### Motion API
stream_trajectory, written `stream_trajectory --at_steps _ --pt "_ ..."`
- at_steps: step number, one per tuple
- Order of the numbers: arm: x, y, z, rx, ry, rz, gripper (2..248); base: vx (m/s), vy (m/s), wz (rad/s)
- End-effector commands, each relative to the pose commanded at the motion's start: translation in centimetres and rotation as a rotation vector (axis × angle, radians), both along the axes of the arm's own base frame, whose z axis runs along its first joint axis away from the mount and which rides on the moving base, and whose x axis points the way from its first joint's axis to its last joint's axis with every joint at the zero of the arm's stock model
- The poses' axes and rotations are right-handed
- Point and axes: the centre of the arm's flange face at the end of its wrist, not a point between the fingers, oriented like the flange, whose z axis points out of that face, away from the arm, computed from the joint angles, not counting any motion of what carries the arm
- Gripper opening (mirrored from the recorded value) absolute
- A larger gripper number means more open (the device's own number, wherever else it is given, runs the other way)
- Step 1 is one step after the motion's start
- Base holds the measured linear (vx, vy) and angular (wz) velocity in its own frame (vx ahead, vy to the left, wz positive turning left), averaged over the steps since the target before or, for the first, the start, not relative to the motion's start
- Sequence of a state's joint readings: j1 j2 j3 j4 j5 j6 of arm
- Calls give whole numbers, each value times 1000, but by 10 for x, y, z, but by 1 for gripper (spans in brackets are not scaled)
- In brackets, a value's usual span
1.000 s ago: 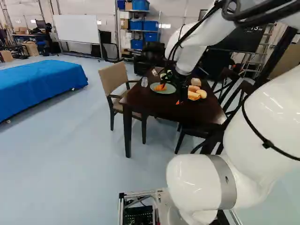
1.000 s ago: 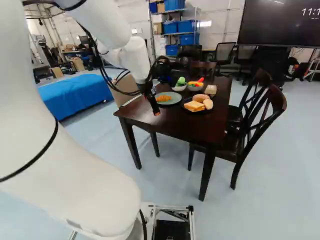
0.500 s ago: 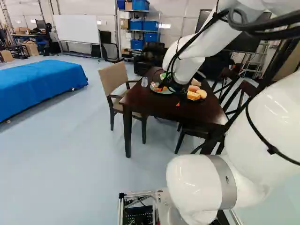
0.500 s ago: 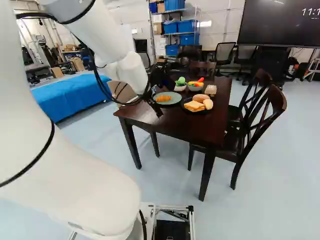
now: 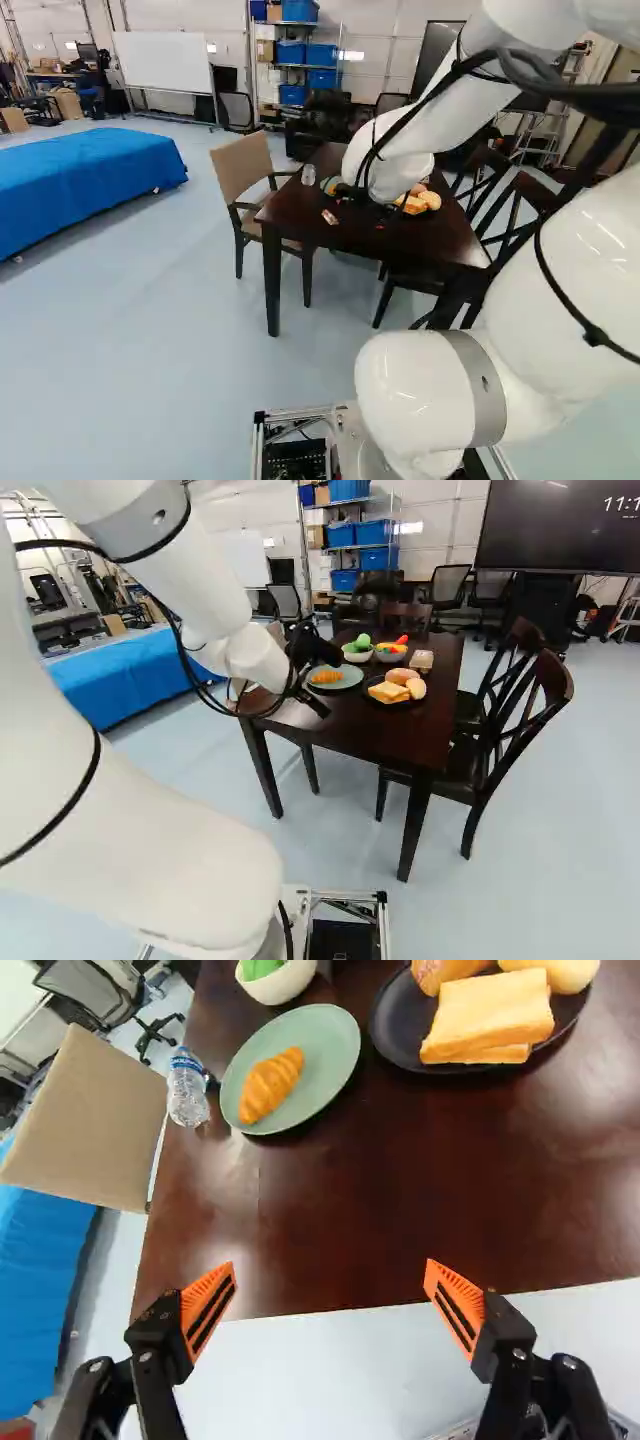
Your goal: Move the croissant to the empty plate
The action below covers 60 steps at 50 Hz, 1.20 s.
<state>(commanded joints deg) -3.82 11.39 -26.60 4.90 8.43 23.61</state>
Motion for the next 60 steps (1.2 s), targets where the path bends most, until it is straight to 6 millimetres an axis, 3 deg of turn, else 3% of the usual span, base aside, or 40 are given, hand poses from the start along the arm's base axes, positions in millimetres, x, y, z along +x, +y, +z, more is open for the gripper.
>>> stream_trajectory --at_steps 28,60 --pt "-37 11 -37 -188 -172 158 247 0 0 0" --pt "-72 20 -61 -338 -312 271 247 0 0 0"
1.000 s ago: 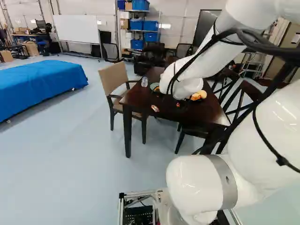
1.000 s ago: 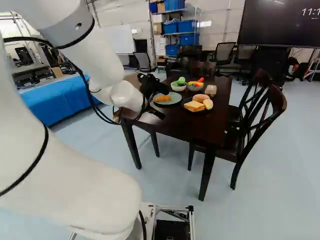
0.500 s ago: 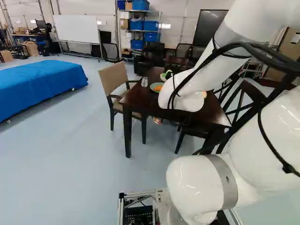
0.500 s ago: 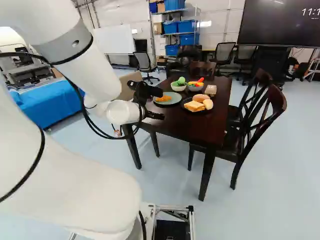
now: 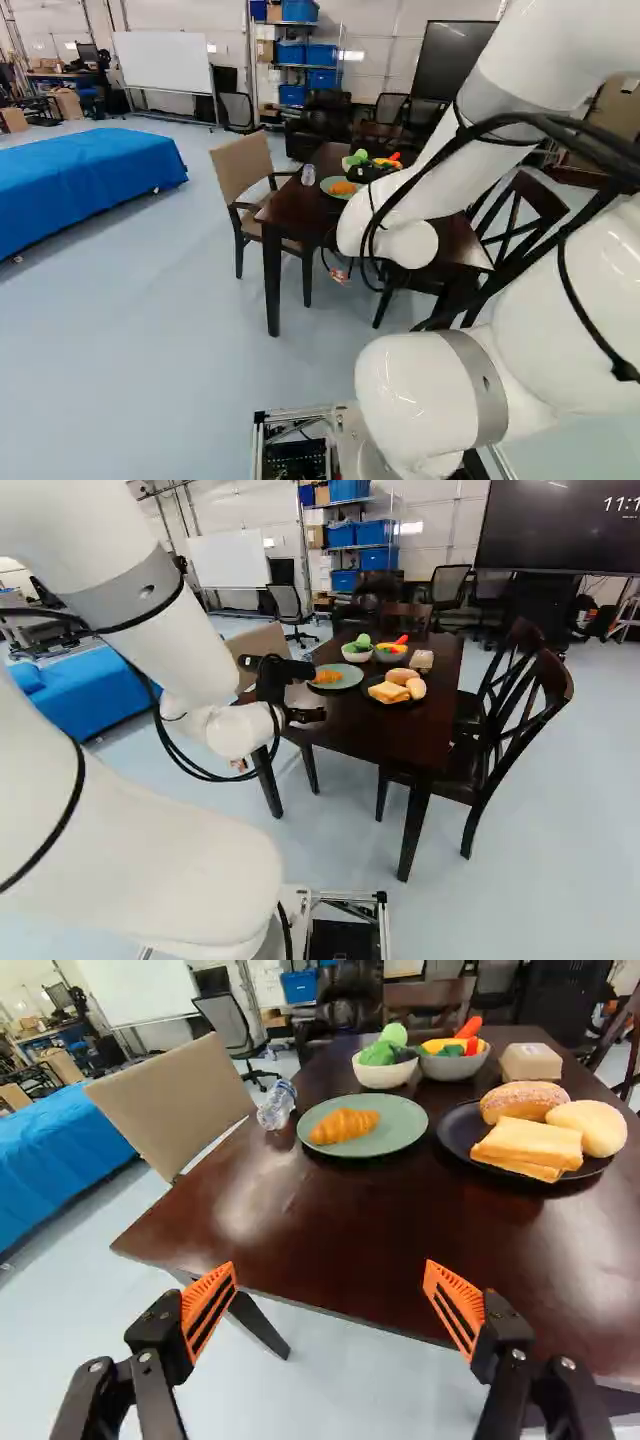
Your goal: Move the croissant to the empty plate
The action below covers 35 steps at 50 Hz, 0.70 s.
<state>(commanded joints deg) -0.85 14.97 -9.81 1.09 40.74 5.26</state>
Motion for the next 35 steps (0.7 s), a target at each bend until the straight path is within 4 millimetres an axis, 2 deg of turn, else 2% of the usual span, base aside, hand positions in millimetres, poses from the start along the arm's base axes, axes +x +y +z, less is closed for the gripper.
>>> stream_trajectory --at_steps 35 --pt "-22 5 -12 -84 -83 58 247 0 0 0"
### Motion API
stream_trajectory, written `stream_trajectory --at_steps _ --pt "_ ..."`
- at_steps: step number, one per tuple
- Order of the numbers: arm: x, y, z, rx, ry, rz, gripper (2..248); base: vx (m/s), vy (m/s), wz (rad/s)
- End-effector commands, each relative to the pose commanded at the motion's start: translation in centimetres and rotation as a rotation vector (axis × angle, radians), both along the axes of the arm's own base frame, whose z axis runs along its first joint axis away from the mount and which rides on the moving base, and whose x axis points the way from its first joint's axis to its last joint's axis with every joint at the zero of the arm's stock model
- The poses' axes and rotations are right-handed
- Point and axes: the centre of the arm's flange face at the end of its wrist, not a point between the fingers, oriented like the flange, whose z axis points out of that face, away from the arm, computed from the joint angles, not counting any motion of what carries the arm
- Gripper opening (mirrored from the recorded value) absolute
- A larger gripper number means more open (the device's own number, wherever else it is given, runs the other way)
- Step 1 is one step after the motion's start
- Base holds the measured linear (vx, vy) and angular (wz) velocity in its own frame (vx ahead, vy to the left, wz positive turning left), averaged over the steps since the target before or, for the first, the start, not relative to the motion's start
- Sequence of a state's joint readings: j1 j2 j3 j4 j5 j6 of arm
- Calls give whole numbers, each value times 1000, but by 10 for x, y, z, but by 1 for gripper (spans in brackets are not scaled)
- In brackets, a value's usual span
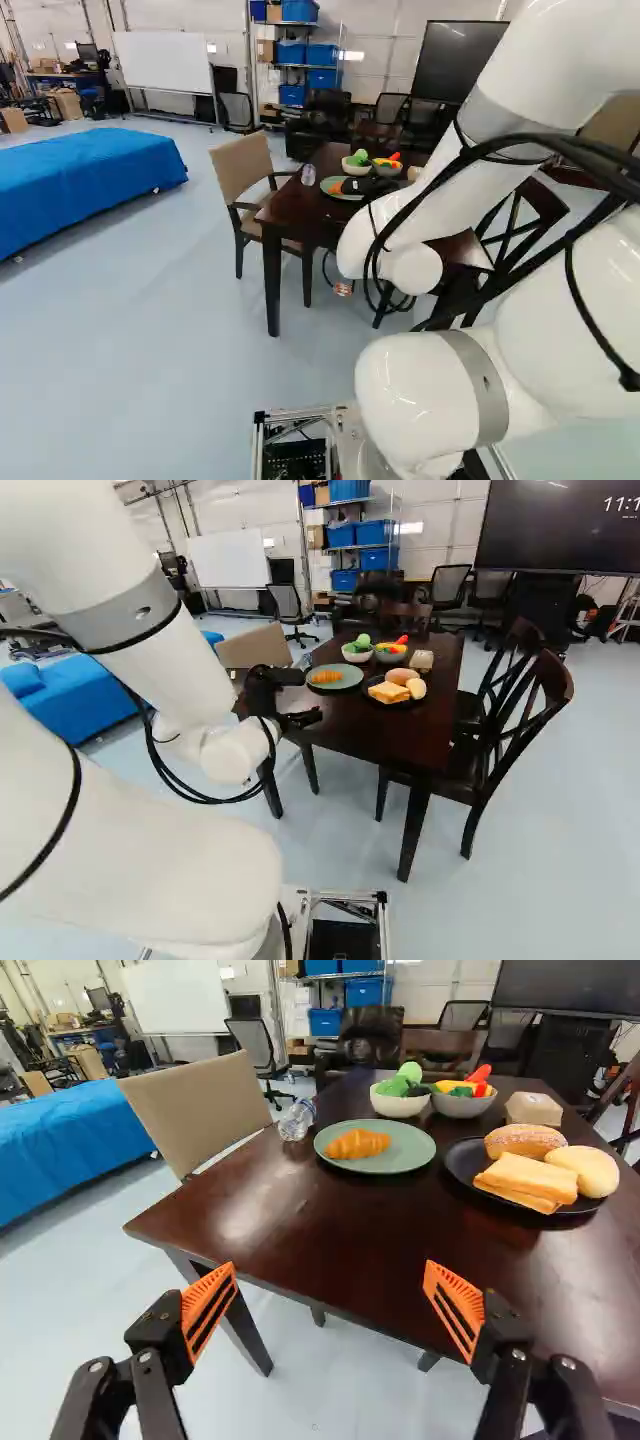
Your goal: Move the croissant to the empty plate
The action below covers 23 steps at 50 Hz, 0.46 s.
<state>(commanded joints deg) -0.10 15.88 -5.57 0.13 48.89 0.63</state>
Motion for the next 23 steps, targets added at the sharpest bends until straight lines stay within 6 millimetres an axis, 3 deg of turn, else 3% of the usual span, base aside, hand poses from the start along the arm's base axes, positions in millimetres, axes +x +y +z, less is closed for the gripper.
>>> stream_trajectory --at_steps 23 --pt "-3 1 -2 -11 -11 8 247 0 0 0"
